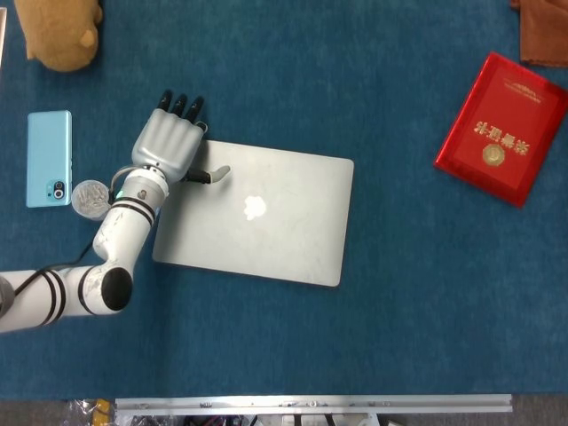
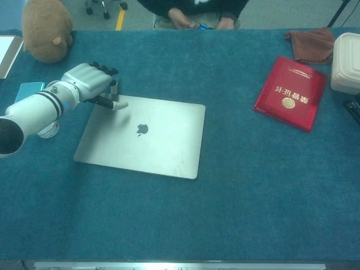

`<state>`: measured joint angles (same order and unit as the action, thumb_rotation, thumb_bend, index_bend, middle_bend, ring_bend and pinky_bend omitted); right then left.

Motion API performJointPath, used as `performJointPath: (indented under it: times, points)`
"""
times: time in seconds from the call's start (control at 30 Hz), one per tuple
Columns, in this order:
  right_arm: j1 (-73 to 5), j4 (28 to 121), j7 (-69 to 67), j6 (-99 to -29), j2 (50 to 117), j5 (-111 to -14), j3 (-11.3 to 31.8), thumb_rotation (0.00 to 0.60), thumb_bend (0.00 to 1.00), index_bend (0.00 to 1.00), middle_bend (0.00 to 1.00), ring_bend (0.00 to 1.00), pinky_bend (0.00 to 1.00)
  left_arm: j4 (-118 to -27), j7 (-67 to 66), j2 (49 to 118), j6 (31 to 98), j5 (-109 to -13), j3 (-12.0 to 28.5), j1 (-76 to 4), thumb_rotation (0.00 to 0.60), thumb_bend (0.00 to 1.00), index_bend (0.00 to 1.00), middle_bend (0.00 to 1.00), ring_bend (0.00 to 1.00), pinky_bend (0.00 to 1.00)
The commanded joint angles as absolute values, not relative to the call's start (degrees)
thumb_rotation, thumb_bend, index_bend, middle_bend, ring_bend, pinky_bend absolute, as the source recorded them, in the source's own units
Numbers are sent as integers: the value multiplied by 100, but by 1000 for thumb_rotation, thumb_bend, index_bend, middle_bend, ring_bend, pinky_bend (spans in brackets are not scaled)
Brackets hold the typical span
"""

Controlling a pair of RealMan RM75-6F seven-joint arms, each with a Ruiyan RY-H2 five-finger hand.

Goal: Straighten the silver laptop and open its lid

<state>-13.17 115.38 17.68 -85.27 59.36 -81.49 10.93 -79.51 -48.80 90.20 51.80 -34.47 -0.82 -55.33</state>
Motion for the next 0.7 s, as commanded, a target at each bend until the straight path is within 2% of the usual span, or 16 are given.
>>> performJointPath:
  times: [0.03,0.53,0.7]
  points:
    - [-1315,11531,1756,-8529,5942,-8160,1090,600,127,0,18,0,26,-8065,-4884,8940,5231,-3471,-107,-5499,43,170,306,0,0,0]
    - [-1326,11565,1778,-8539,5996,-8253,1086,600,127,0,18,0,26,-8553,-4834,8585,5423,-3703,-360,-5245,44,170,311,0,0,0]
    - [-1334,11590,1806,-8544,6006,-8290,1090,600,127,0,18,0,26,-8670,-4770,8477,5528,-3833,-331,-5193,40,170,304,0,0,0]
